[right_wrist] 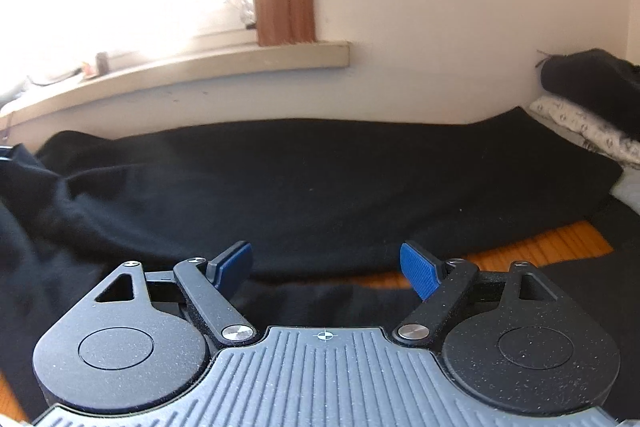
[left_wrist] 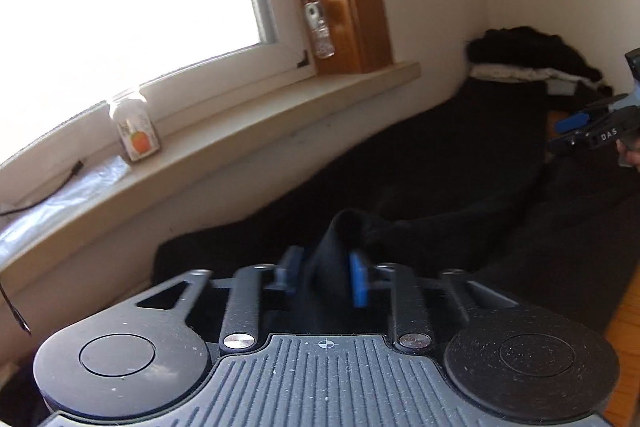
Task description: Fold clothes
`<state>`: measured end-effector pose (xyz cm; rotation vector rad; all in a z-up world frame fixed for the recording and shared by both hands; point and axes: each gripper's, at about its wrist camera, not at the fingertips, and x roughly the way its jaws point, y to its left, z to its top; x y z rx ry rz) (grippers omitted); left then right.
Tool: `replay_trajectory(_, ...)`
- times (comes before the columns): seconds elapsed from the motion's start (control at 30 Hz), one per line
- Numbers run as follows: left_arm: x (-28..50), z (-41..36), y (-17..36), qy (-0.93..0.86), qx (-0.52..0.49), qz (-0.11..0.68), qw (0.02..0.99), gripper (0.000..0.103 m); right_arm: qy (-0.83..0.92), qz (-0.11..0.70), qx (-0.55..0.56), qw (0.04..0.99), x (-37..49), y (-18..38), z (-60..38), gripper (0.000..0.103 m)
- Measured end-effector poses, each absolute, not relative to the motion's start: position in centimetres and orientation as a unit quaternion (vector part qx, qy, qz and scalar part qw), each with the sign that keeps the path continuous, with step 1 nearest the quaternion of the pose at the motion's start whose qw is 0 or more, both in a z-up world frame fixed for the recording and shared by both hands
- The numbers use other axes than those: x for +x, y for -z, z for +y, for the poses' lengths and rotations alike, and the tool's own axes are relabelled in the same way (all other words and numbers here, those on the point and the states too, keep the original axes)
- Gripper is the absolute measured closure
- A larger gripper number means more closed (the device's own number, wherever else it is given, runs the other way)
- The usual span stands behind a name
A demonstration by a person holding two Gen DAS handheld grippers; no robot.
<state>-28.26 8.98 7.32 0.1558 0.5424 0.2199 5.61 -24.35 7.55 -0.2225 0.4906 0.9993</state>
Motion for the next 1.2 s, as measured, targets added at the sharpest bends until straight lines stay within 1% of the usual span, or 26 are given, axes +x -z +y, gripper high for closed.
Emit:
replay_trajectory(0.07, -28.8, 7.6, -7.5, -0.092, 0.083, 0.258, 0.958, 0.054, -0.475, 0.225, -0.118, 0.842, 4.5, -7.7, -25.4, 0.022)
replay_trajectory(0.13, -28.7, 6.0, -7.5, -0.065, 0.091, 0.256, 0.960, 0.045, -0.476, 0.220, -0.130, 0.841, 3.5, -7.8, -26.4, 0.022)
replay_trajectory(0.27, -27.3, 2.9, -6.7, -0.005, 0.108, 0.272, 0.956, 0.041, -0.478, 0.222, -0.141, 0.838, 2.2, -7.9, -28.3, 0.022)
replay_trajectory(0.33, -25.9, 1.7, -5.7, 0.023, 0.119, 0.293, 0.948, 0.036, -0.473, 0.226, -0.146, 0.839, 1.8, -7.8, -29.3, 0.022)
replay_trajectory(0.43, -23.9, 1.7, -4.0, 0.051, 0.117, 0.321, 0.938, 0.034, -0.456, 0.237, -0.148, 0.845, 1.9, -7.8, -31.6, 0.022)
replay_trajectory(0.53, -22.9, 2.7, -3.4, 0.065, 0.090, 0.334, 0.936, 0.034, -0.426, 0.248, -0.146, 0.858, 2.8, -7.9, -34.2, 0.021)
replay_trajectory(0.6, -22.6, 3.2, -3.5, 0.076, 0.074, 0.338, 0.935, 0.038, -0.400, 0.261, -0.133, 0.869, 4.0, -8.0, -36.0, 0.021)
replay_trajectory(0.63, -22.7, 3.2, -3.4, 0.080, 0.073, 0.339, 0.935, 0.043, -0.386, 0.266, -0.121, 0.875, 4.8, -8.2, -36.9, 0.021)
replay_trajectory(0.77, -23.2, 3.1, -3.1, 0.089, 0.073, 0.335, 0.935, 0.054, -0.349, 0.304, -0.032, 0.886, 7.7, -7.6, -41.8, 0.022)
replay_trajectory(0.8, -23.4, 3.1, -3.0, 0.090, 0.069, 0.334, 0.936, 0.057, -0.336, 0.317, -0.007, 0.887, 8.4, -7.0, -43.2, 0.023)
replay_trajectory(0.83, -23.5, 3.1, -3.0, 0.093, 0.065, 0.333, 0.936, 0.061, -0.322, 0.328, 0.015, 0.888, 8.9, -6.3, -44.5, 0.027)
replay_trajectory(0.9, -23.8, 3.1, -3.0, 0.097, 0.063, 0.331, 0.936, 0.065, -0.293, 0.346, 0.057, 0.889, 9.6, -4.7, -47.0, 0.034)
replay_trajectory(0.97, -24.1, 2.9, -3.1, 0.100, 0.068, 0.326, 0.938, 0.074, -0.275, 0.363, 0.096, 0.885, 10.1, -3.0, -49.0, 0.037)
replay_trajectory(1.0, -24.3, 2.8, -3.2, 0.094, 0.069, 0.317, 0.941, 0.088, -0.273, 0.374, 0.115, 0.879, 10.5, -1.9, -49.7, 0.042)
replay_trajectory(1.03, -24.6, 2.9, -3.4, 0.087, 0.066, 0.306, 0.946, 0.099, -0.271, 0.379, 0.132, 0.875, 10.8, -1.1, -50.2, 0.045)
replay_trajectory(1.2, -25.3, 3.0, -3.6, 0.082, 0.058, 0.297, 0.950, 0.100, -0.268, 0.370, 0.237, 0.857, 12.1, 1.8, -51.7, 0.045)
